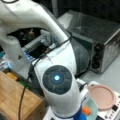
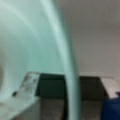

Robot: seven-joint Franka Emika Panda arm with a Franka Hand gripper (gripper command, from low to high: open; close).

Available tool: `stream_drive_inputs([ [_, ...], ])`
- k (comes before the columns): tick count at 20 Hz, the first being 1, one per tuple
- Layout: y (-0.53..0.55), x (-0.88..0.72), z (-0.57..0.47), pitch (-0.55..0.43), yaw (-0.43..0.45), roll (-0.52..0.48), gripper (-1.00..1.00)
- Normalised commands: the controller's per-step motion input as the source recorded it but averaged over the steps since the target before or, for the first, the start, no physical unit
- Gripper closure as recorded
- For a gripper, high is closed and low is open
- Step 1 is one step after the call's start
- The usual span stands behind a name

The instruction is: Open the microwave oven door. Pull out the microwave oven tray. Pick up the bowl. Place the bowl on the microwave tray.

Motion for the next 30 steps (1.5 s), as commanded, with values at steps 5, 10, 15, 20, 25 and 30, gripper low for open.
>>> stream_drive_inputs([
  [5, 0.27, -0.5, 0.05, -0.033, -0.23, 0.005, 1.0],
  [10, 0.36, -0.52, 0.02, -0.054, -0.24, -0.021, 1.0],
  [15, 0.35, -0.49, -0.04, -0.146, -0.128, -0.047, 1.0],
  [20, 0.28, -0.45, -0.11, -0.227, -0.068, -0.02, 1.0],
  [25, 0.26, -0.46, -0.13, -0.292, -0.071, 0.02, 1.0],
  [30, 0.24, -0.46, -0.09, -0.352, -0.116, 0.065, 1.0],
])
